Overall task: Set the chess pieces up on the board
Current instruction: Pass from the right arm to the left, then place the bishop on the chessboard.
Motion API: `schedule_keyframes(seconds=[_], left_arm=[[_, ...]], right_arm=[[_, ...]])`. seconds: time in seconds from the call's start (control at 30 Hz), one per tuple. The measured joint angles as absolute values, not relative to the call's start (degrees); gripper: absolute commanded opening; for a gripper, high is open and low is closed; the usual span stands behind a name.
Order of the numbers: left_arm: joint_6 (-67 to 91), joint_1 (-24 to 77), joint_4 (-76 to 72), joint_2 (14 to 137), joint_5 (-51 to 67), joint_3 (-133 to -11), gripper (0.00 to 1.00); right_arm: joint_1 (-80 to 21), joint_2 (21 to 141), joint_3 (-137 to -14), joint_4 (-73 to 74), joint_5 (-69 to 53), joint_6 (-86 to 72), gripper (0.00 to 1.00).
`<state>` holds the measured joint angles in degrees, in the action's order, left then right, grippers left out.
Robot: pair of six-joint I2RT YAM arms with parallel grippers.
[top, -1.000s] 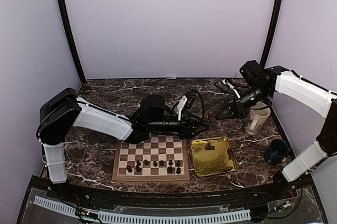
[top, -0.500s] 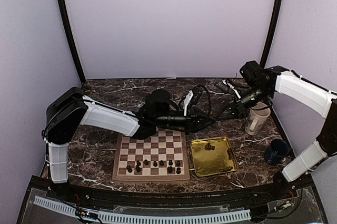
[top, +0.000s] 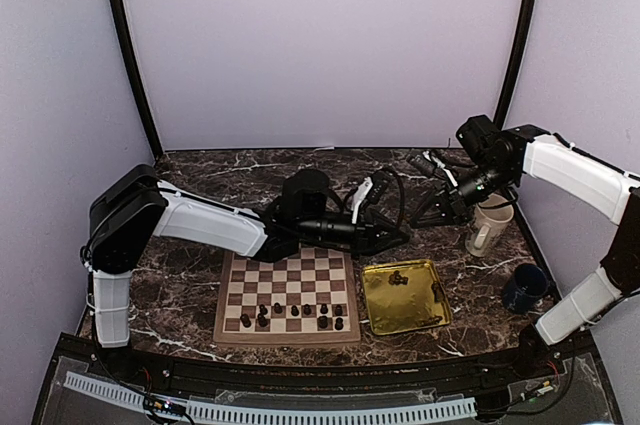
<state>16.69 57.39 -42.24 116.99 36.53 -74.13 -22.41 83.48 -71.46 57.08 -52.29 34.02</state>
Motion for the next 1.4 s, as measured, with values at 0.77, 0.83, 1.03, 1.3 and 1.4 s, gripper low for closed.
schedule_keyframes(seconds=[0.77,0.83,1.03,1.3,1.4], left_arm=[[14.9,43.7,-3.2,97.0,27.1,-70.3,0.07],[13.6,42.6,0.2,95.7,24.5,-70.5,0.07],[11.5,40.1,8.1,94.3,18.2,-71.0,0.07],[9.2,36.7,9.3,91.5,15.5,-67.5,0.08],[9.0,36.1,9.5,91.5,15.5,-67.1,0.08]], right_arm=[[-41.8,88.2,-83.3,62.0,-4.5,43.9,0.13],[-45.8,91.1,-85.4,62.1,0.8,45.3,0.13],[-54.2,100.1,-86.7,62.2,14.1,49.7,0.13],[-63.1,110.7,-93.1,61.8,29.4,55.7,0.13],[-64.8,113.3,-95.1,61.3,33.1,57.1,0.14]])
